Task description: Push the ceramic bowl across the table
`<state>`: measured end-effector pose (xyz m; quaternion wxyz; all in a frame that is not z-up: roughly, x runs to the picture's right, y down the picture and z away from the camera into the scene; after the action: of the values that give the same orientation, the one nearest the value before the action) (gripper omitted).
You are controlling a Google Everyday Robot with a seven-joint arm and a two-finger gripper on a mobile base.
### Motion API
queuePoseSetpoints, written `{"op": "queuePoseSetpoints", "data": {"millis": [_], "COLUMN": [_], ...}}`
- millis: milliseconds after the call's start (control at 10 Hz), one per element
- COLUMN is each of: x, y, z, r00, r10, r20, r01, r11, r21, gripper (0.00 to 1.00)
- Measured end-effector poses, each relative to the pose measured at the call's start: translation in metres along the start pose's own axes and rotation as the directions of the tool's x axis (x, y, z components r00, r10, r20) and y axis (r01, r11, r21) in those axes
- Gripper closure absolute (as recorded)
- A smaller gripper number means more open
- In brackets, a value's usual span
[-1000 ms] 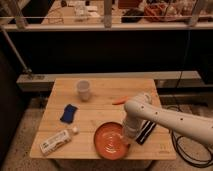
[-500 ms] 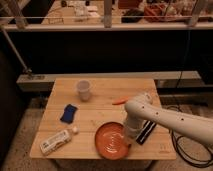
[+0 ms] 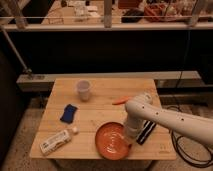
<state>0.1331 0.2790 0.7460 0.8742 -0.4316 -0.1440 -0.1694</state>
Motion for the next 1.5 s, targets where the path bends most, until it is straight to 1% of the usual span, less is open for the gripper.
{"op": "queuePoseSetpoints", "data": {"millis": [1200,1500], "x": [0.0039,0.0062], "y": [0.0012,0.0012], "z": [0.0009,0.0003], "r00": [0.999,0.999], "r10": [-0.032,-0.041], "r20": [-0.013,-0.022], "r01": [0.032,0.04], "r11": [0.999,0.999], "r21": [-0.006,-0.006], "gripper": [0.99,0.99]}}
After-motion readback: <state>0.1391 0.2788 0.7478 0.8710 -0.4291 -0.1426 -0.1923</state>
